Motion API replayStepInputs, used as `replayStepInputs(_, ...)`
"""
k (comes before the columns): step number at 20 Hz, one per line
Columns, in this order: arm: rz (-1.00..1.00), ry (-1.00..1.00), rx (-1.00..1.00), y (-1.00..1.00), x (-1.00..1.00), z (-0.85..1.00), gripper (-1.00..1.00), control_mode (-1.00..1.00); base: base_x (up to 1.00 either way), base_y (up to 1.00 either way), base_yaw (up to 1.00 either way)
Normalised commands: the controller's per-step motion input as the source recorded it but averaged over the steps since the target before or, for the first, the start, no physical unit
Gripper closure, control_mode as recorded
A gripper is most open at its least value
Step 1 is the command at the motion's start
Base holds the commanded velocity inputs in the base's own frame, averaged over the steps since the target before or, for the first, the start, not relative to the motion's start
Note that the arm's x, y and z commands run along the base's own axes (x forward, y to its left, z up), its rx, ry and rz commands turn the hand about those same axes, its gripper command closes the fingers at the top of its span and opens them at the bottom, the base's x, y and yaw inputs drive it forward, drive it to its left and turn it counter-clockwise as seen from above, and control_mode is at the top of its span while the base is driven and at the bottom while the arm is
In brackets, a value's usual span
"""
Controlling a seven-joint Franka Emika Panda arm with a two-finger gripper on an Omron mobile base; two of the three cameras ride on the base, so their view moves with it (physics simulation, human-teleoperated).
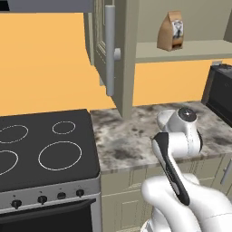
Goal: Pick the egg and butter from the fridge and place them by the bowl for mixing.
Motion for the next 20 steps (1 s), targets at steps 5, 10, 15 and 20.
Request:
replayStepInputs(5,-0.01,0.00,0.00,0.00,0.46,-0.22,1.00,-1.00,0.00,0.00,0.00)
replayStepInputs(10,-0.01,0.01,0.00,0.00,0.60,-0.17,1.00,-1.00,0.00,0.00,0.00)
replayStepInputs(15,0.00,0.03,0.00,0.00,0.71,-0.26,1.00,-1.00,0.00,0.00,0.00)
replayStepInputs(20,0.00,0.00,0.00,0.00,0.58,-0.18,1.00,-1.00,0.00,0.00,0.00)
